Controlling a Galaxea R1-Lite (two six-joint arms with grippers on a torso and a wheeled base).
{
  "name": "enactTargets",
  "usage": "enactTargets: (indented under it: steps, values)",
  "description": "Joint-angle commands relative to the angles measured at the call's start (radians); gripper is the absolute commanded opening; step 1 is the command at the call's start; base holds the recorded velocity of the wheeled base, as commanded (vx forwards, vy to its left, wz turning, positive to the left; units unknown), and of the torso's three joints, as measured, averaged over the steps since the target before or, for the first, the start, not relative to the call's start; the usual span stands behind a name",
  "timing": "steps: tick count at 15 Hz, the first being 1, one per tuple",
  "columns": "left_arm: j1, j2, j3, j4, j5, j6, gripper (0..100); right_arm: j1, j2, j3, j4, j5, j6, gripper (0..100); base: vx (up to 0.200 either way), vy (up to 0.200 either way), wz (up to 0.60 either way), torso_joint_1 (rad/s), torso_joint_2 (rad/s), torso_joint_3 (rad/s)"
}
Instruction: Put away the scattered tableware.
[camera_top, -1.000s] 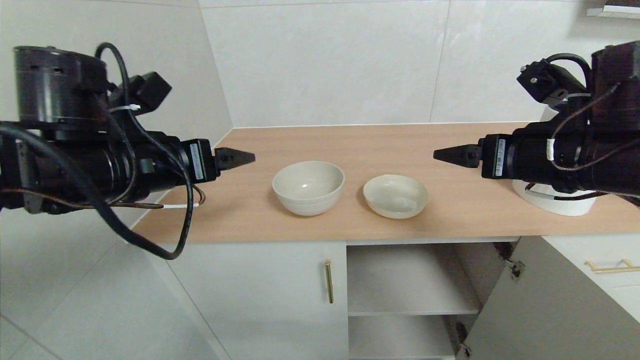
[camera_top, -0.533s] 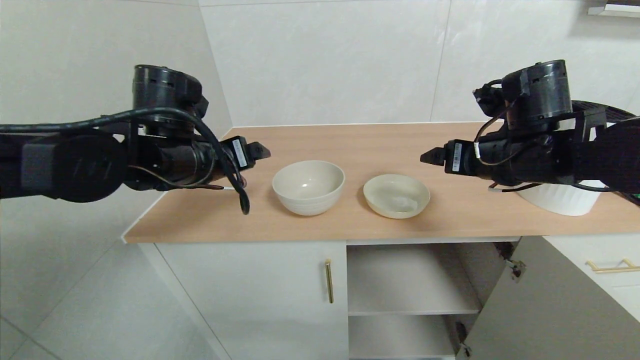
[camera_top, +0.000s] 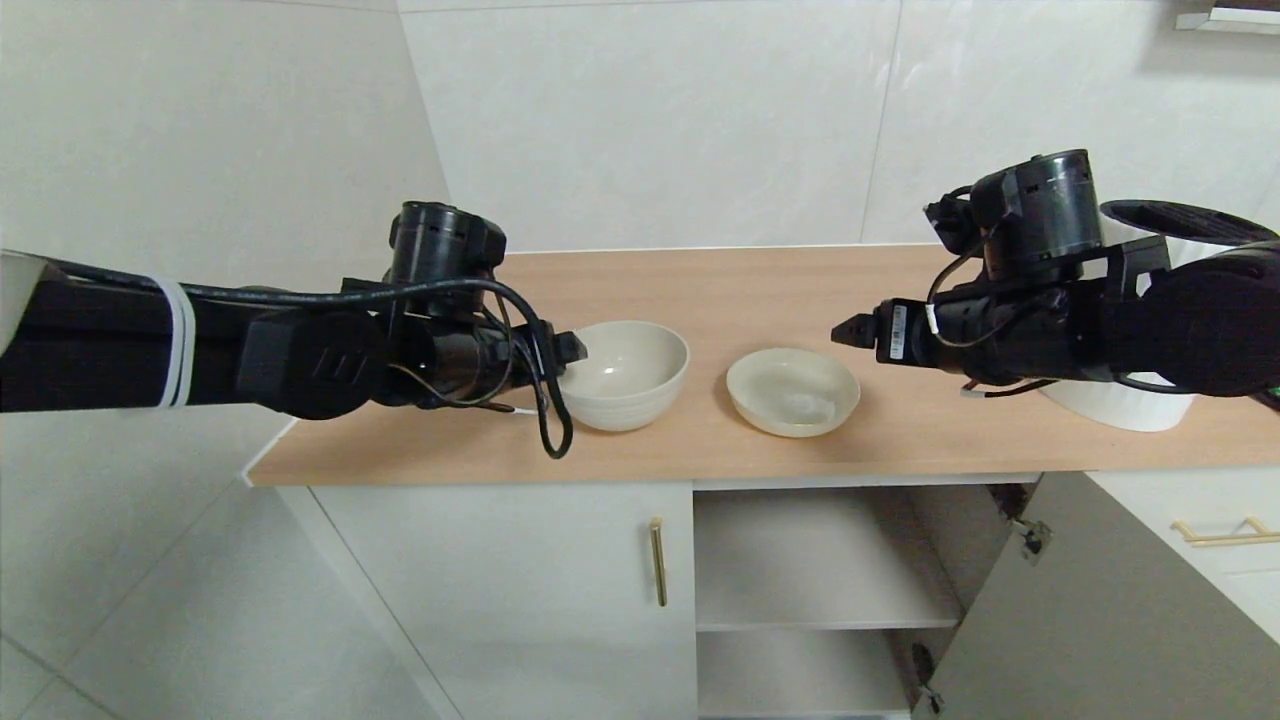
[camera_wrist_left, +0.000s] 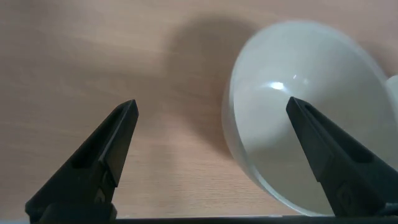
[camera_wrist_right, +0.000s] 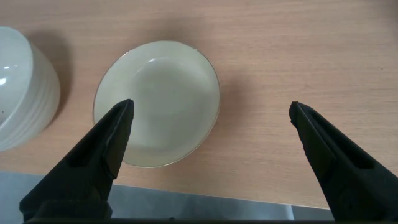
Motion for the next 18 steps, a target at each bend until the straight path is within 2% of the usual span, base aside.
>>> enactTargets:
  steps: [1,2,8,10,11,15,18]
  values:
    - [-0.003,0.018,0.000,0.000,0.001,-0.001,100,0.001,-0.001,0.001,0.000,0.000,0.000,100,0.000,0.000,0.00,0.000,0.00,0.000]
    - [-0.003,0.018,0.000,-0.001,0.001,-0.001,0,0.001,-0.001,0.001,0.000,0.000,0.000,100,0.000,0.000,0.00,0.000,0.00,0.000]
    - [-0.006,0.009,0.000,-0.005,0.002,-0.004,0,0.004,0.013,0.001,0.000,0.001,0.000,100,0.000,0.000,0.00,0.000,0.00,0.000]
    - [-0.026,-0.036,0.006,-0.005,0.002,-0.031,0,0.004,0.018,-0.003,0.000,0.001,-0.002,100,0.000,0.000,0.00,0.000,0.00,0.000]
    - [-0.037,-0.068,0.020,-0.005,0.002,-0.034,0,0.004,0.028,-0.004,0.000,0.001,-0.002,100,0.000,0.000,0.00,0.000,0.00,0.000]
    - [-0.049,-0.183,0.070,-0.006,-0.009,-0.031,0,0.004,0.104,-0.013,0.000,0.000,-0.005,100,0.000,0.000,0.00,0.000,0.00,0.000]
    - [-0.051,-0.205,0.072,-0.006,-0.009,-0.030,0,-0.001,0.174,-0.049,0.000,-0.026,-0.005,100,0.000,0.000,0.00,0.000,0.00,0.000]
